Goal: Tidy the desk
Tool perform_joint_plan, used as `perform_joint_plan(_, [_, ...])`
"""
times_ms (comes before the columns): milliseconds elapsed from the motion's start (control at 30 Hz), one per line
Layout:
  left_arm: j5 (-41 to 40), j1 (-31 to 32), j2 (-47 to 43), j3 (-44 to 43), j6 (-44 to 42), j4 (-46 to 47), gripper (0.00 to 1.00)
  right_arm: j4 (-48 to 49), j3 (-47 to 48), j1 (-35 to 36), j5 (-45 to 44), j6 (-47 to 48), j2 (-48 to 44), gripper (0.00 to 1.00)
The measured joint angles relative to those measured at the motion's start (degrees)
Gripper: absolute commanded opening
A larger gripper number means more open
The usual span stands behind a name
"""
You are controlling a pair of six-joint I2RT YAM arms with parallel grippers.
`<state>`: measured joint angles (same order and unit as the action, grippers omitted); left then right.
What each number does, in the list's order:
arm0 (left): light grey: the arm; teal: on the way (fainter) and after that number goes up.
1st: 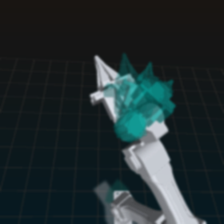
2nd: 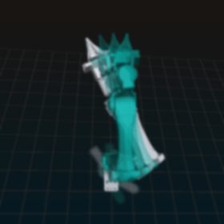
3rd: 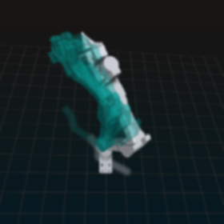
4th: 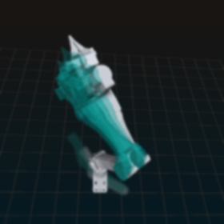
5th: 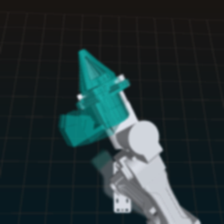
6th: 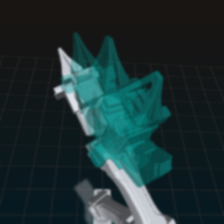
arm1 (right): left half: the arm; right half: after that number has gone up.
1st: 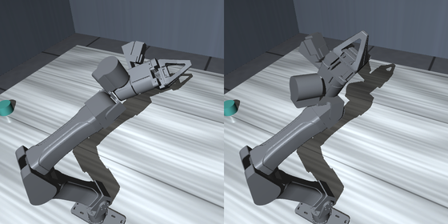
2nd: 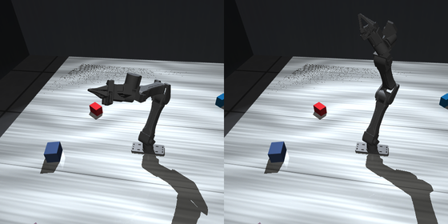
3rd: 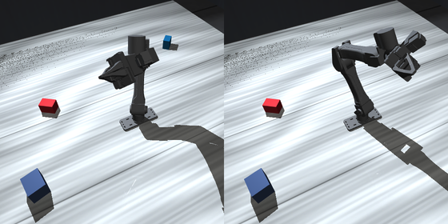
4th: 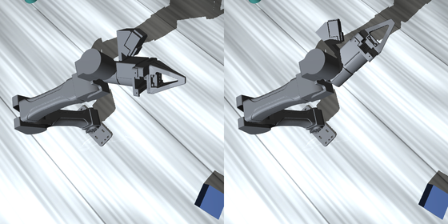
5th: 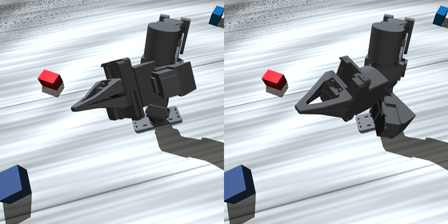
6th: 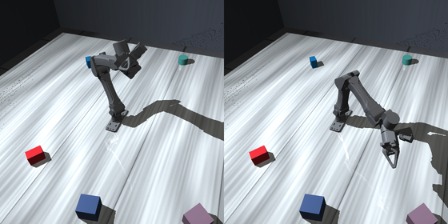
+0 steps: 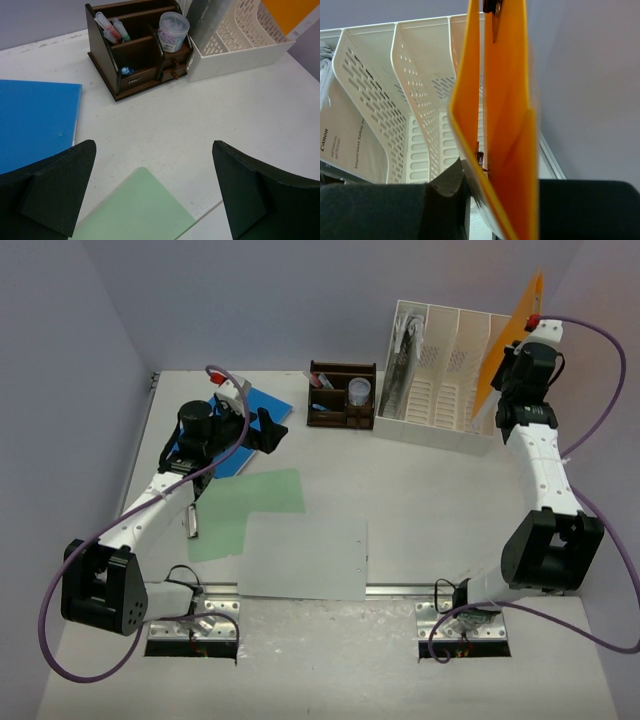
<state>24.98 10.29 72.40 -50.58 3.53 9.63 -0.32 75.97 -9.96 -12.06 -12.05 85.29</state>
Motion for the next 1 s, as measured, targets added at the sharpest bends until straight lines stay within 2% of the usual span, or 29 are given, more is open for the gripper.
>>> perform_joint_plan(333, [0.2, -0.3, 0.5, 0.7, 0.0, 1.2, 1.0, 1.6, 1.0, 2.2, -4.5, 0.5, 5.5, 0.0])
perform_joint_plan(1000, [1.0, -0.8, 2.8, 2.0, 0.0, 2.0, 1.0, 7.9, 1.8, 2.6, -4.5, 4.6, 9.9, 0.0])
